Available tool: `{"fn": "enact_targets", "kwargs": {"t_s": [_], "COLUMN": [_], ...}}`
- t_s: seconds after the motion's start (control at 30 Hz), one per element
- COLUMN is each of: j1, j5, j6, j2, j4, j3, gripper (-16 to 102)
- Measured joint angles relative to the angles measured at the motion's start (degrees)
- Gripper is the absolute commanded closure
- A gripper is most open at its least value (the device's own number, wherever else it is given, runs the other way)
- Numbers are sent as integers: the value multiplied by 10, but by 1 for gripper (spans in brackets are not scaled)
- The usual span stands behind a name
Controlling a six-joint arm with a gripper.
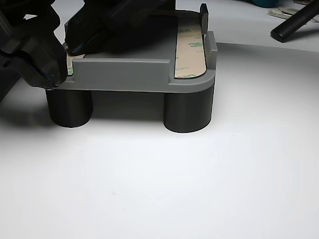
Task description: Peel off protective film from adhesive tape.
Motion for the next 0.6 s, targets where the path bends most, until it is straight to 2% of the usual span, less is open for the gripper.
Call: {"fn": "enact_targets", "kwargs": {"t_s": [0.6], "j1": [1], "j5": [4], "j6": [-2], "j2": [-2], "j4": [0], "j3": [0], "gripper": [98]}}
